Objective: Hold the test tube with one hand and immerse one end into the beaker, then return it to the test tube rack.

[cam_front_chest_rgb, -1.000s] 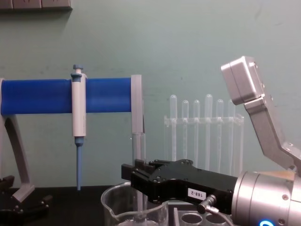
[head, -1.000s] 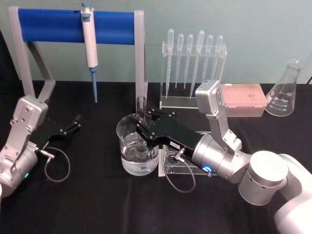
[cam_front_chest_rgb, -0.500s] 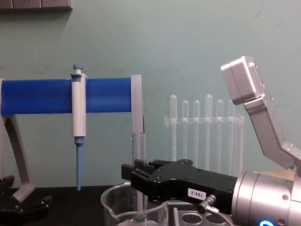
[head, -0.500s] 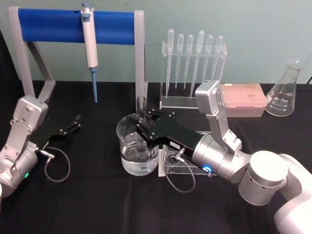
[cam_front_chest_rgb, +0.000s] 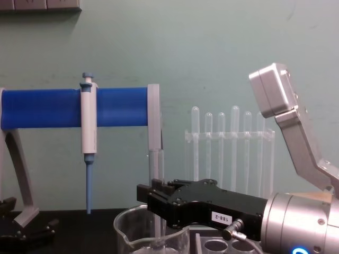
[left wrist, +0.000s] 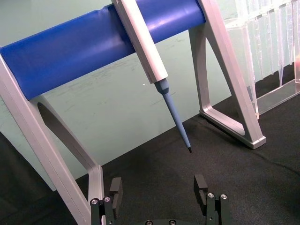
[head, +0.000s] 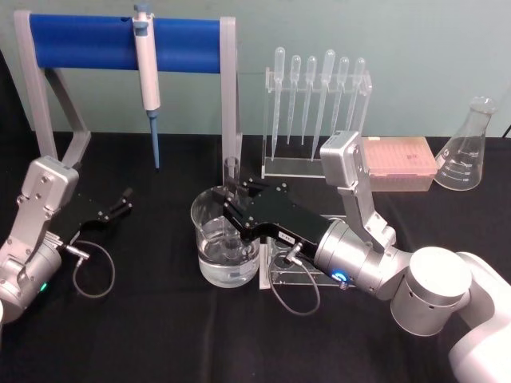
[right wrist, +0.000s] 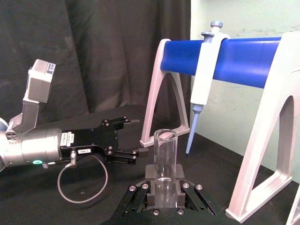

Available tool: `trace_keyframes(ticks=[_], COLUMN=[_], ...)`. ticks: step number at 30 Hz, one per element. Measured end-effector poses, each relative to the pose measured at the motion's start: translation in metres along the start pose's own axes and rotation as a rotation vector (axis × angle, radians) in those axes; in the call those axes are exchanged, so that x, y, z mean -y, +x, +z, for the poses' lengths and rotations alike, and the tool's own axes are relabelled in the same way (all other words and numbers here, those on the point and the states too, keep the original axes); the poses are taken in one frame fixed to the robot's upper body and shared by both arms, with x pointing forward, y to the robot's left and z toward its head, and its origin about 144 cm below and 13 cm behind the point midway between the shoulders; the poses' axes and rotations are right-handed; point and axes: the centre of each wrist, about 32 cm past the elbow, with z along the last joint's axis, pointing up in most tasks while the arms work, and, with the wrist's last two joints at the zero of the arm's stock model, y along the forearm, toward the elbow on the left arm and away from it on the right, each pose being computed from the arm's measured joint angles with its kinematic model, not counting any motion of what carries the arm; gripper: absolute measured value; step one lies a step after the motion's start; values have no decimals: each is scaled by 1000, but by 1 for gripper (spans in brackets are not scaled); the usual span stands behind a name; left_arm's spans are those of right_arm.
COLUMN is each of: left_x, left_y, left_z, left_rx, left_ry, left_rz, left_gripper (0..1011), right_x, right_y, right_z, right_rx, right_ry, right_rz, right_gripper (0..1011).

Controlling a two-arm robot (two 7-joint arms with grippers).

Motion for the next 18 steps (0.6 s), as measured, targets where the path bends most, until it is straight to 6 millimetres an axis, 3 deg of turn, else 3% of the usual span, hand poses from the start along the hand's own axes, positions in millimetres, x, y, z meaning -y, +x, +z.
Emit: trace_keyframes(ticks=[18], left_x=[0], left_y=[0], left_z=[0], left_rx=[0], left_ry=[0], left_rz=[0], left_gripper=[1000], right_x=[0], right_y=[0], right_z=[0], right_rx=[0], right_ry=[0], right_rz=[0], right_gripper=[224])
